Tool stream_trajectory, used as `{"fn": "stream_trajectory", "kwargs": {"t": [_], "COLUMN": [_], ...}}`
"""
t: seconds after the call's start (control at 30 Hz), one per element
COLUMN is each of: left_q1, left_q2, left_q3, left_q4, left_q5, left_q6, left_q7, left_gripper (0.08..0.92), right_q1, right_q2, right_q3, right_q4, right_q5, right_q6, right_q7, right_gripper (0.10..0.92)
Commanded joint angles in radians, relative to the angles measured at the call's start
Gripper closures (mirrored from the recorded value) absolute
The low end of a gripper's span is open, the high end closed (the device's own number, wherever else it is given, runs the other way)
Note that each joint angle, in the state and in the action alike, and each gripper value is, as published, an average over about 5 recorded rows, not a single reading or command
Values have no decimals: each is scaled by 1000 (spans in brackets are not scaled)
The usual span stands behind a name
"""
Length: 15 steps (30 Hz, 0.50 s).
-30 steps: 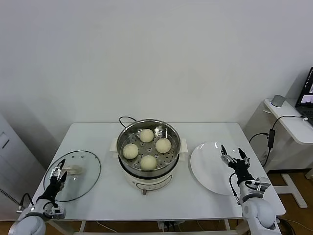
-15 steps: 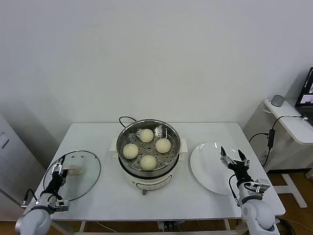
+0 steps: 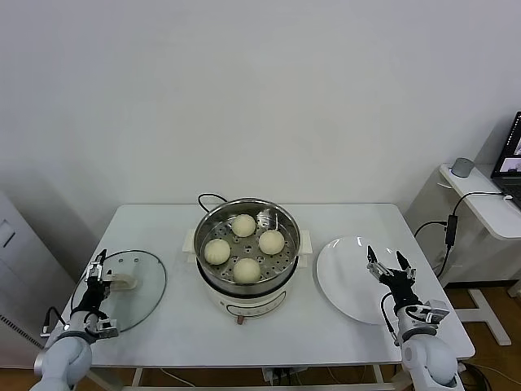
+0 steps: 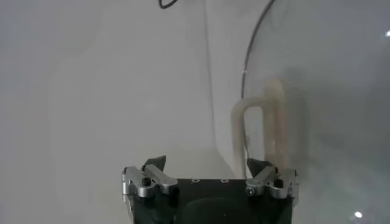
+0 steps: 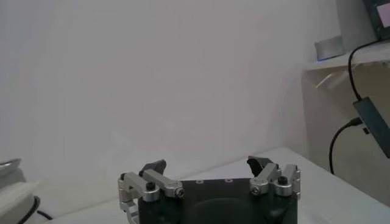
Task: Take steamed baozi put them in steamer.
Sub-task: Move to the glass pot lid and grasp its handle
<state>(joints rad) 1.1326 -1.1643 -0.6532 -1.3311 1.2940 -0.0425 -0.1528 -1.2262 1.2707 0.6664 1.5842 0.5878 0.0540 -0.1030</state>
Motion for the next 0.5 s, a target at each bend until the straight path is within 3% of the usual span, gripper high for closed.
{"fn": "stream_trajectory", "kwargs": {"t": [0.03, 0.2, 0.5], "left_q1": [-25, -22, -14], "left_q2": [-9, -13, -16], "left_q3": [5, 6, -1], "left_q4": [36, 45, 44], "left_q5": [-4, -7, -10], "left_q6": [16, 8, 12], "left_q7": [0, 0, -4], "left_gripper": [177, 209, 455], "right_q1": [1, -1, -8], "right_q2": [2, 0, -1], "right_q3": [-1, 1, 4], "right_q4": [0, 1, 3], "right_q5": [-2, -2, -2], "right_q6": [0, 2, 8], "right_q7": [0, 0, -1], "right_gripper": [203, 203, 203]}}
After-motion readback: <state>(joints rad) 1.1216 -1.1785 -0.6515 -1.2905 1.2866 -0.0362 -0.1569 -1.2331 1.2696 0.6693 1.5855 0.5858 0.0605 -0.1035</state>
